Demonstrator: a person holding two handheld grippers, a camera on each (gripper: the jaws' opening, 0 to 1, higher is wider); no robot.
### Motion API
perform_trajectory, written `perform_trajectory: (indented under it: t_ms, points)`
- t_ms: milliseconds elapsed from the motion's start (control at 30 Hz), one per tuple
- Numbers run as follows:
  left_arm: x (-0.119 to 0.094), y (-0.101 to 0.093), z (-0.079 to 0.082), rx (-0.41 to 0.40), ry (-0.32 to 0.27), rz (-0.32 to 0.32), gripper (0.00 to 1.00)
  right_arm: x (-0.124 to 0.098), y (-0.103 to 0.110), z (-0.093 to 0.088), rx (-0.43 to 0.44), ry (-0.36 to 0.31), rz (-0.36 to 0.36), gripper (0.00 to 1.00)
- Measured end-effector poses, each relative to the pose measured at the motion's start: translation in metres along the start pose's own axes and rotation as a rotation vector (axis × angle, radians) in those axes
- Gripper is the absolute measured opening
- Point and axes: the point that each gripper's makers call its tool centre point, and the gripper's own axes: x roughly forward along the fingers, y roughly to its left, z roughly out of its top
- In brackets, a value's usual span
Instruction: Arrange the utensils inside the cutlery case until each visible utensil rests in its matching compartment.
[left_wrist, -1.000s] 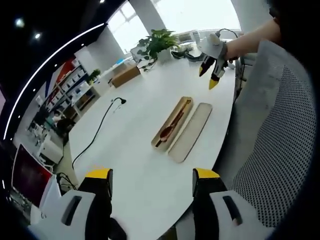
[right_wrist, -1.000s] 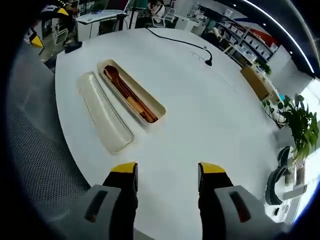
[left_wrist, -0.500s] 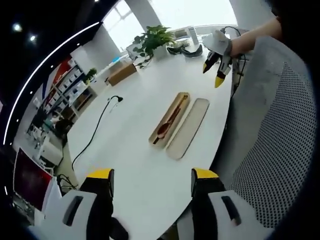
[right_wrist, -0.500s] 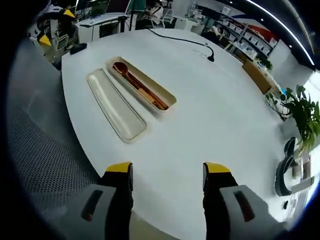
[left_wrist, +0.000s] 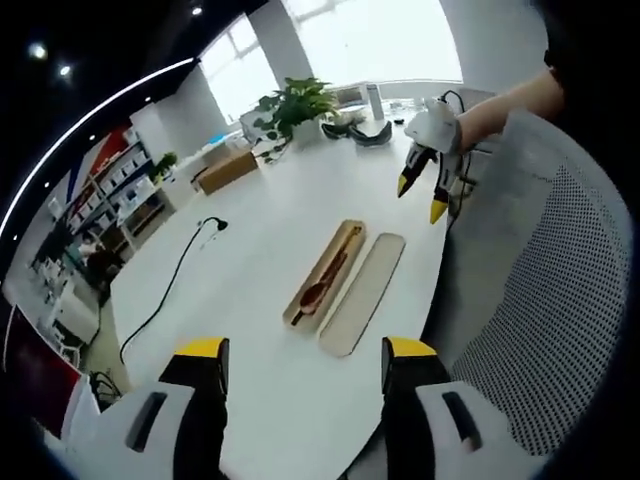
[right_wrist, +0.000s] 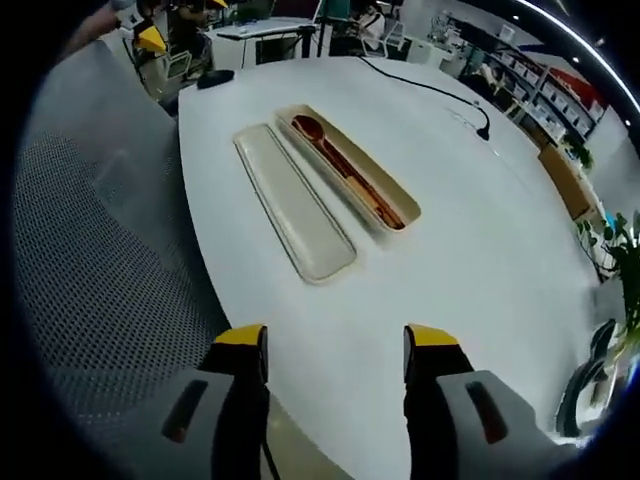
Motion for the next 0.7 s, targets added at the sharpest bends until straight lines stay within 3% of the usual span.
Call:
perform_trajectory:
  t_ms: [133,333,433,533,567,700]
  points:
    - [0.017,0.007,0.01,0.054,0.008,-0.032,0.68,0.006,0.004,0.0,-0.061,0.035,0.042,0.54]
    - [0.038,-0.014,-0.01,0.107,0.092,-0.2,0.7,0.01,0.006,0.003,-0.147,0.08,0.081,0.54]
    - [0.045,-0.032,-0.027,0.174,0.189,-0.303,0.63,0.014,0.007,0.006,-0.173,0.101,0.116,0.51]
    - [0.055,-0.043,-0.03,0.175,0.201,-0.344,0.63,0.017,0.008,0.01,-0.202,0.117,0.14,0.51]
    - [0.058,-0.049,-0.034,0.166,0.22,-0.382,0.64,0.018,0.009,0.011,-0.212,0.121,0.146,0.51]
    - [0.07,-0.055,-0.042,0.187,0.272,-0.427,0.61,0.025,0.014,0.017,-0.253,0.141,0.183,0.52]
